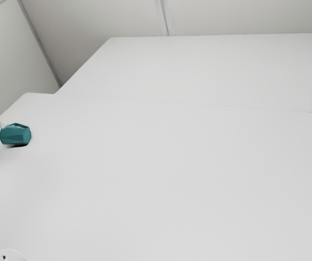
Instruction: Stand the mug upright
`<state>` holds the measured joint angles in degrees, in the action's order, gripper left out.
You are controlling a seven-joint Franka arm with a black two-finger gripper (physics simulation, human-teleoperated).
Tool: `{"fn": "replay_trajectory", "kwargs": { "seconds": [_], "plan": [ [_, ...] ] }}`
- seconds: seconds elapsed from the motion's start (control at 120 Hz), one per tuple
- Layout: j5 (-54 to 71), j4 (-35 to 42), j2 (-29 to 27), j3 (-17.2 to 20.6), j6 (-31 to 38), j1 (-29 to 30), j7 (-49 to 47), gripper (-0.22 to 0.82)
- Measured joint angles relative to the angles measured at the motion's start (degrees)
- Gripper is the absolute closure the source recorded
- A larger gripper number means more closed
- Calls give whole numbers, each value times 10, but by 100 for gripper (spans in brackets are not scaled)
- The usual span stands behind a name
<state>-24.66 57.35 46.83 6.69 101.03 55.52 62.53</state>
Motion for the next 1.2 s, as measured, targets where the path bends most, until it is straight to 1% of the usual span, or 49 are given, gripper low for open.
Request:
{"fn": "replay_trajectory", "kwargs": {
  "seconds": [0.192, 0.392, 0.5, 0.592, 0.717, 0.9, 1.033, 1.2],
  "plan": [
    [-16, -27, 35, 5, 40, 11, 14, 0],
    [-27, -69, 79, 13, 62, 21, 24, 0],
    [-29, -84, 99, 26, 73, 22, 28, 0],
    [-29, -87, 110, 45, 81, 28, 31, 0],
    [-30, -88, 121, 51, 89, 33, 35, 0],
    [-31, -88, 131, 92, 59, 62, 38, 0],
    [-31, -88, 136, 103, 29, 70, 40, 0],
    [-31, -88, 139, 107, 0, 76, 41, 0]
  ]
}}
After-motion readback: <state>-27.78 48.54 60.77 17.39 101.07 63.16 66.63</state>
